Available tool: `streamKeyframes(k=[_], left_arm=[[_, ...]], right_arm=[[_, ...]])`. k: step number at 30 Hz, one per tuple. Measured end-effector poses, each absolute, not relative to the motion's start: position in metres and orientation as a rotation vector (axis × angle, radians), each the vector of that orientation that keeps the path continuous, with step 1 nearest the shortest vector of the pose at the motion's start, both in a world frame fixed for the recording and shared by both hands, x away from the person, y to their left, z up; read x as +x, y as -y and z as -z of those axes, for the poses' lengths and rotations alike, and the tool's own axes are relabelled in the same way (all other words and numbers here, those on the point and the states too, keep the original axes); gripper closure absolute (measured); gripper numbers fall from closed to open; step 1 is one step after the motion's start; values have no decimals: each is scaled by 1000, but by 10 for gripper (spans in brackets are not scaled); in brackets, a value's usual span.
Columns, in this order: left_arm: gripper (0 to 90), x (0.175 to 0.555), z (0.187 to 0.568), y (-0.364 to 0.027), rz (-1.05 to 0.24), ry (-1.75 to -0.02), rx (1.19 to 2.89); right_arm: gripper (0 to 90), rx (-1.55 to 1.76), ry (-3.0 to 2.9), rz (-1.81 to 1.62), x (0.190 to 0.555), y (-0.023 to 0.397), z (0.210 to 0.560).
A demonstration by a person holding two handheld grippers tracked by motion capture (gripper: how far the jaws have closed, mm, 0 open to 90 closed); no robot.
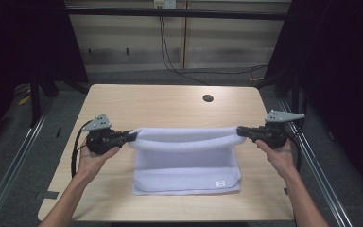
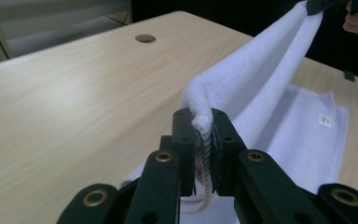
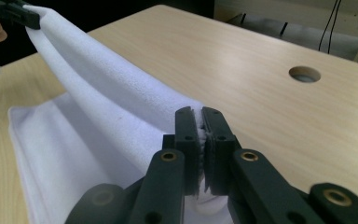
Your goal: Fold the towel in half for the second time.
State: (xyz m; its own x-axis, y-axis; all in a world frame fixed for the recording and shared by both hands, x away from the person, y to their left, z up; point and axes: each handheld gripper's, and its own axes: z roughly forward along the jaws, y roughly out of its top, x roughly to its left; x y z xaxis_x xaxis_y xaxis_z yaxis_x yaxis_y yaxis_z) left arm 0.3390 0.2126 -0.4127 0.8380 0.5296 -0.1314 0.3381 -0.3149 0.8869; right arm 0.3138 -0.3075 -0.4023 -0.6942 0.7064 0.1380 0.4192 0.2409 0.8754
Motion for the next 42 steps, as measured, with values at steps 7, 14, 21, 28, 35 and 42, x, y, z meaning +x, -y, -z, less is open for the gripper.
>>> streamKeyframes(k=[7, 14, 21, 28, 35, 42], left_arm=[[826, 318, 432, -216, -168, -657, 1961], [824, 297, 448, -218, -112, -640, 2002], [803, 276, 464, -213, -59, -613, 2093], [756, 254, 475, -217, 14, -576, 2157], [675, 248, 488, -215, 78, -595, 2230], [474, 258, 471, -230, 23, -709, 2034]], right_arm=[[860, 1009, -2297, -1412, 284, 304, 415], [857, 1017, -2371, -1360, 260, 302, 434], [813, 1029, -2471, -1282, 235, 300, 458], [724, 1078, -2561, -1258, 209, 303, 482], [629, 1114, -2621, -1172, 204, 298, 493], [487, 1151, -2416, -1363, 206, 309, 479]])
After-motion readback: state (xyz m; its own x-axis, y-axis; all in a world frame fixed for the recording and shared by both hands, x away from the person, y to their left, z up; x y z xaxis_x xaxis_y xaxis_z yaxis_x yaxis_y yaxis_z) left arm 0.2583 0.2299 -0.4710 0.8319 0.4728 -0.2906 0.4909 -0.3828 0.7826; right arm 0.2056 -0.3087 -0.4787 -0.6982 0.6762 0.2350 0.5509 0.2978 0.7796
